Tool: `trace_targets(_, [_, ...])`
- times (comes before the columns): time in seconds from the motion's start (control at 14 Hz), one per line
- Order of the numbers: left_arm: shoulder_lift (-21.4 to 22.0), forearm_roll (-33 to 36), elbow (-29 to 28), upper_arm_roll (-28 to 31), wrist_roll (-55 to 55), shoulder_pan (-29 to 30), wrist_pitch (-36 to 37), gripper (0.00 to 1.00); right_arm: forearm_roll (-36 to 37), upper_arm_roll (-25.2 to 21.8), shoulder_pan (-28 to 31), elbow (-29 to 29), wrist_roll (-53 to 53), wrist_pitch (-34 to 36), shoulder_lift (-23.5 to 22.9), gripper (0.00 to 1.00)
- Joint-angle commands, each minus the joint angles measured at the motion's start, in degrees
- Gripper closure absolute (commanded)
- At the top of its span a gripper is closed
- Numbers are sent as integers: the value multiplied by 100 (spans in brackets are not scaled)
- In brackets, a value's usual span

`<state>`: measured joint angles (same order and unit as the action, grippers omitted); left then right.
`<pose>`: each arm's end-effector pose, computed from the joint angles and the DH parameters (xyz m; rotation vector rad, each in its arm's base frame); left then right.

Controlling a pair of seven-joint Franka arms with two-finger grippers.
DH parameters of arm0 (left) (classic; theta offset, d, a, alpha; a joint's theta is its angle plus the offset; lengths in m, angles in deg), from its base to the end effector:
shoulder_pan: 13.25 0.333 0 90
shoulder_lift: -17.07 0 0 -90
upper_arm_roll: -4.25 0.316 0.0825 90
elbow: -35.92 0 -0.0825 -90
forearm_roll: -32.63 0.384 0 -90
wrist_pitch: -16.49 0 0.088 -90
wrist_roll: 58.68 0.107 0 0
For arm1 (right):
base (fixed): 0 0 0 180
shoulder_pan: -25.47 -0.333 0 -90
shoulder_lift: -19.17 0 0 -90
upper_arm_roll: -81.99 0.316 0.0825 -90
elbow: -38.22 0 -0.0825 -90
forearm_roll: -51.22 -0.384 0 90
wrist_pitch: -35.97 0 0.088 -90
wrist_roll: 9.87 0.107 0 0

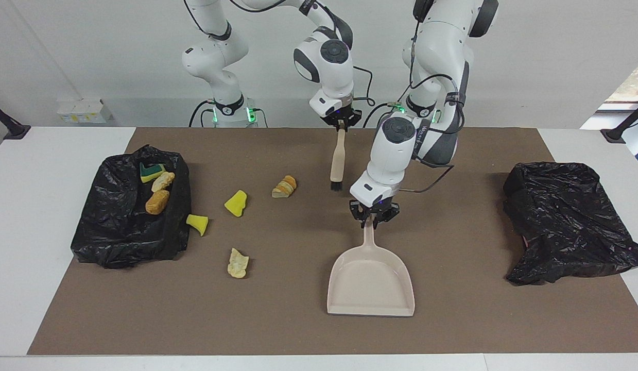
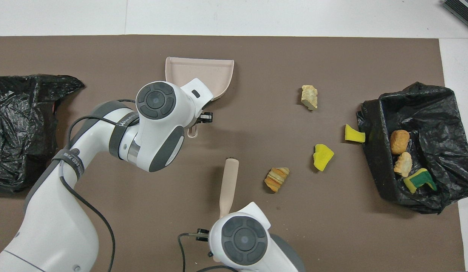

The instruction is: Sweep and dump trash in bin

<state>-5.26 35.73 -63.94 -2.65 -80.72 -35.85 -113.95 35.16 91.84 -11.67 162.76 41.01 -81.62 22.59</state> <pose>0.5854 -0.3210 0.3676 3.0612 -0.2300 0.2030 0.3414 0.3889 0.4145 -3.0004 0.3112 0.3283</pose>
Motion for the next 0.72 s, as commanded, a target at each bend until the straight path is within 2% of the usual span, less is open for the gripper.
trace_targets(0.0, [351, 33, 18, -5, 750, 212, 569, 100, 278, 35, 591, 167, -340, 612, 553, 100])
trace_targets(0.29, [861, 7, 18, 13, 1797, 563, 1371, 100, 1033, 35, 1225, 106, -877, 1272, 748, 100])
trace_targets(0.65, [1205, -2, 62, 12, 2579, 976, 1739, 100, 1947, 43, 1752, -175, -1474, 1878, 511, 100])
